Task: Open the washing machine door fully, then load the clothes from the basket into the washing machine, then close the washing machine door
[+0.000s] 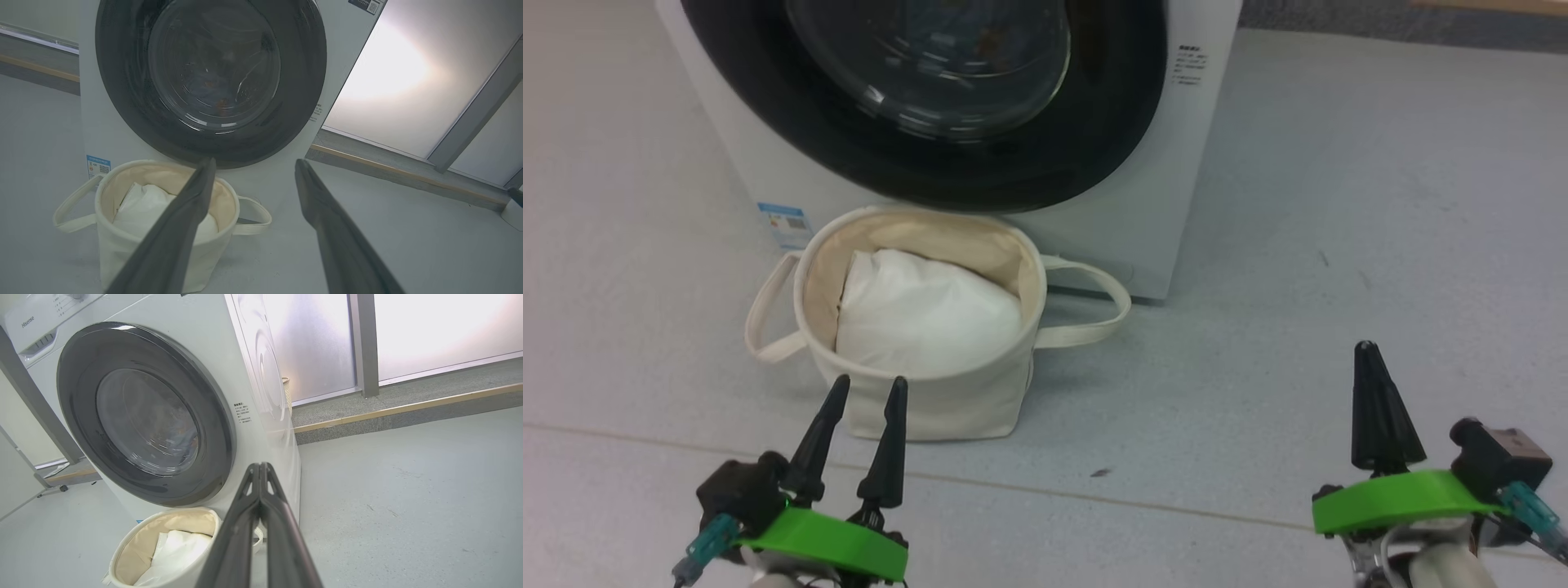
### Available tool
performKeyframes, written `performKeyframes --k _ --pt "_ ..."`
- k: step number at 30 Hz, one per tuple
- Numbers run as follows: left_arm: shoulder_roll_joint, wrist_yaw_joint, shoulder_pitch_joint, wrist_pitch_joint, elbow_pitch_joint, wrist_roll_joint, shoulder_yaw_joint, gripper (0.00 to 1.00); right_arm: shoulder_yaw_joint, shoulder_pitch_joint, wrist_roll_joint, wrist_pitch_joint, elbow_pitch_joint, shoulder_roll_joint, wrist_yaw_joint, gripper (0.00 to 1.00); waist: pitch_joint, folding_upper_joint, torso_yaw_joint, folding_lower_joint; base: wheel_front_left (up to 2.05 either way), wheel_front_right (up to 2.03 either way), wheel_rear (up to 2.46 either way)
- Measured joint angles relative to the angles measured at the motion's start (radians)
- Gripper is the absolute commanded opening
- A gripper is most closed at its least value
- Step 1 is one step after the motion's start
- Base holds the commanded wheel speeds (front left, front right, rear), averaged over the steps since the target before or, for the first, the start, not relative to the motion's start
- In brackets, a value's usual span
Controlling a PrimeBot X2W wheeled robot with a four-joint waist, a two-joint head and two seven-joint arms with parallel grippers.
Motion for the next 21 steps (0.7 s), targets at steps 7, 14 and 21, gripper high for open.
performKeyframes --k 7,14,21 --pt "0.001 0.015 0.032 0.0 -0.012 -0.012 0.014 1.0 -0.026 0.048 -0.016 0.0 -0.056 0.002 0.0 1.0 -0.036 0.0 -0.036 0.0 0.0 0.0 0.0" --pt "0.002 0.019 0.034 0.0 -0.021 0.039 -0.007 1.0 -0.039 0.052 0.011 0.0 -0.033 0.004 0.0 1.0 -0.035 0.0 -0.047 0.0001 0.0 0.0 0.0" --pt "0.002 0.017 0.039 0.0 -0.012 0.039 -0.03 1.0 -0.022 0.052 -0.03 0.0 -0.033 0.005 0.0 1.0 -0.034 0.0 -0.045 0.0001 0.0 0.0 0.0"
